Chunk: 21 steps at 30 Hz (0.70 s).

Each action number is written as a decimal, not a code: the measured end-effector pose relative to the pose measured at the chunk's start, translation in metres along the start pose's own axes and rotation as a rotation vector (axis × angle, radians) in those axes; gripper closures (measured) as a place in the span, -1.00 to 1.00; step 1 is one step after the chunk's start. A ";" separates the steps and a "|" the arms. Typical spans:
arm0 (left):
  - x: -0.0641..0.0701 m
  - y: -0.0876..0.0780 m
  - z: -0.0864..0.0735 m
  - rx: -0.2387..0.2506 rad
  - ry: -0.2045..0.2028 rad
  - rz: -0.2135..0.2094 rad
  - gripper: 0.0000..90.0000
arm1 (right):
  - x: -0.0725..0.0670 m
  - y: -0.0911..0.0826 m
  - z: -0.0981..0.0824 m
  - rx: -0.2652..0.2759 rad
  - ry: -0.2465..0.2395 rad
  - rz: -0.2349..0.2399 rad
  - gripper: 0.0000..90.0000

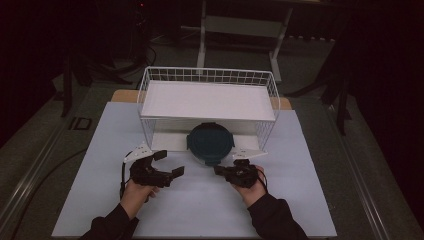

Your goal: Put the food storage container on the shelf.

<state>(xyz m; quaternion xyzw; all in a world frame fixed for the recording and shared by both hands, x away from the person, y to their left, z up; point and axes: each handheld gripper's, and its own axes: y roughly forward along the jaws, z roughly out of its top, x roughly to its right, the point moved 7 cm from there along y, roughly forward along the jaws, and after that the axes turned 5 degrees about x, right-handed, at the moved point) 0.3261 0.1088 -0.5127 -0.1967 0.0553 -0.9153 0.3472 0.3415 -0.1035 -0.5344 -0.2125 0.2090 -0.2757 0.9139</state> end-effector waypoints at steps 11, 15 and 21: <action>0.002 0.004 -0.005 0.021 0.055 0.025 -0.99 | 0.017 0.018 0.011 0.024 0.018 -0.047 1.00; 0.004 0.005 -0.007 0.022 0.066 0.022 -0.99 | 0.020 0.024 0.015 0.035 0.013 -0.058 1.00; 0.004 0.005 -0.008 0.026 0.059 0.020 -0.99 | 0.026 0.033 0.024 0.048 0.016 -0.071 1.00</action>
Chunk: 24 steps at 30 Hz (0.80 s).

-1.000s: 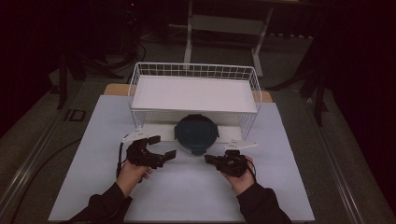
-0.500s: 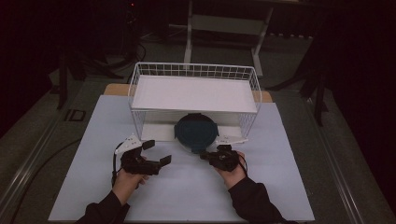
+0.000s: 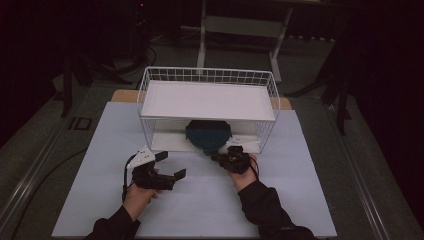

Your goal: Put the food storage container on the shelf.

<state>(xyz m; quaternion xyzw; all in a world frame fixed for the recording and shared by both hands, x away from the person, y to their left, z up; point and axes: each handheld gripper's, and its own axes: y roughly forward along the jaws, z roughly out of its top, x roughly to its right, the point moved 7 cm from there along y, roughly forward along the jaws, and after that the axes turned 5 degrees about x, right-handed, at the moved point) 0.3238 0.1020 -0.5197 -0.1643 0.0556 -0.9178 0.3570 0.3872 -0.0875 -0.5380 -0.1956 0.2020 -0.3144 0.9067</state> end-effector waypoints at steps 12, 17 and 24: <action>0.000 0.000 0.000 0.004 0.008 -0.013 -0.99 | 0.011 0.017 0.010 0.021 0.012 -0.042 1.00; 0.000 0.001 -0.001 0.000 0.005 -0.016 -0.99 | 0.012 0.022 0.012 0.026 0.014 -0.043 1.00; 0.004 0.000 0.000 -0.007 0.020 -0.031 -0.99 | 0.009 0.022 0.010 0.035 0.032 -0.030 0.78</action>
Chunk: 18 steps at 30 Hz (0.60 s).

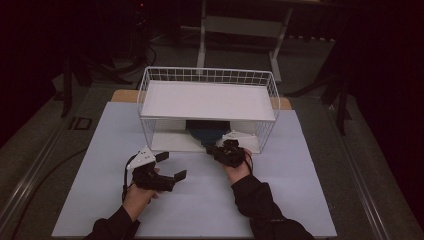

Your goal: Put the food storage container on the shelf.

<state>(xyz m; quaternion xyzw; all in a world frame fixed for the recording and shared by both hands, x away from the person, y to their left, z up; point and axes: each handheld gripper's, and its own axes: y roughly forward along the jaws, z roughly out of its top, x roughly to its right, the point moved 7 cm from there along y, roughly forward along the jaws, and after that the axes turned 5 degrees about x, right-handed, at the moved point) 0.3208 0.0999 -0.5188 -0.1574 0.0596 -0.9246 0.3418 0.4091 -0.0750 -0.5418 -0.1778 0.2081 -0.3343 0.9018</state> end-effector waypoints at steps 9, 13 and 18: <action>0.006 -0.001 0.001 -0.007 0.007 -0.024 -0.99 | -0.005 -0.019 -0.003 0.044 -0.001 0.023 -0.11; 0.008 -0.001 0.003 -0.008 0.011 -0.033 -0.99 | -0.006 -0.032 -0.003 0.070 0.007 0.051 -0.60; 0.013 -0.003 0.003 -0.015 0.024 -0.050 -0.99 | -0.006 -0.047 -0.008 0.063 0.008 0.053 -0.66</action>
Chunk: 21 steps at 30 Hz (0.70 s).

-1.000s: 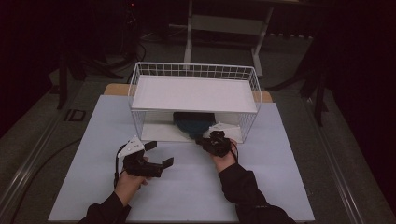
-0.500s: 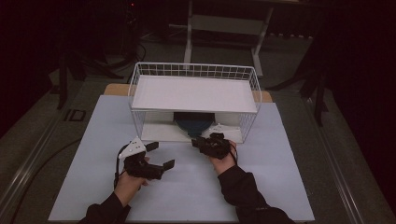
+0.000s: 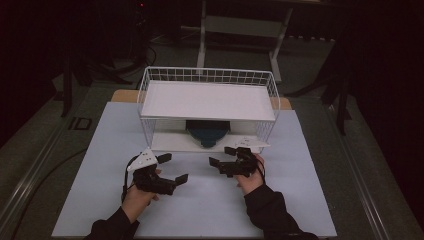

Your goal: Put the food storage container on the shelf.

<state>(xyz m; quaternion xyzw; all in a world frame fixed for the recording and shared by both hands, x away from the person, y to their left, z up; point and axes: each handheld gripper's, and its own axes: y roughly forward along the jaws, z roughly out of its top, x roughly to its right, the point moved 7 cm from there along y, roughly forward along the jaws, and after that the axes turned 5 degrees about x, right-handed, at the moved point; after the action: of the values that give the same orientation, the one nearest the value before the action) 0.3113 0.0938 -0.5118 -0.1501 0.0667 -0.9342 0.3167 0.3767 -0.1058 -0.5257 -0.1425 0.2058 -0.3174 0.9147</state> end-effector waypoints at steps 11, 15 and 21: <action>0.009 -0.009 0.003 -0.005 0.014 -0.032 -0.99 | -0.001 -0.033 -0.011 0.017 -0.015 -0.010 -0.65; 0.013 -0.015 0.003 -0.010 0.028 -0.042 -0.99 | -0.001 -0.045 -0.013 0.027 -0.025 -0.020 -0.65; 0.014 -0.019 0.001 -0.015 0.031 -0.039 -0.99 | -0.002 -0.059 -0.016 0.036 -0.050 -0.028 -0.66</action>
<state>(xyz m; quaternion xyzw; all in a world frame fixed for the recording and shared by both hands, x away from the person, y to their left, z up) 0.2903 0.1008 -0.5031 -0.1393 0.0759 -0.9418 0.2962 0.3366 -0.1514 -0.5160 -0.1367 0.1753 -0.3300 0.9174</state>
